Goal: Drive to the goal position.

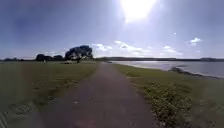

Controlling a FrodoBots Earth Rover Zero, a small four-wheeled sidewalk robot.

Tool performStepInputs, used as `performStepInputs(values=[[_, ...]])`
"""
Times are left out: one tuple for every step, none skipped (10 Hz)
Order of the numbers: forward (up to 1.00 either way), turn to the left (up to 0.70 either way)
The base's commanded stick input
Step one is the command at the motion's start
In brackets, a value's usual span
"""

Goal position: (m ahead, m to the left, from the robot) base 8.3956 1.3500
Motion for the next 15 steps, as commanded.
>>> performStepInputs(values=[[0.70, 0.05], [0.70, 0.05], [0.70, 0.05], [0.70, 0.05], [0.70, 0.05], [0.70, 0.05], [0.70, 0.05], [0.70, 0.05], [0.70, 0.05], [0.70, 0.05], [0.70, 0.05], [0.70, 0.09], [0.70, 0.34], [0.70, 0.23], [0.70, 0.05]])
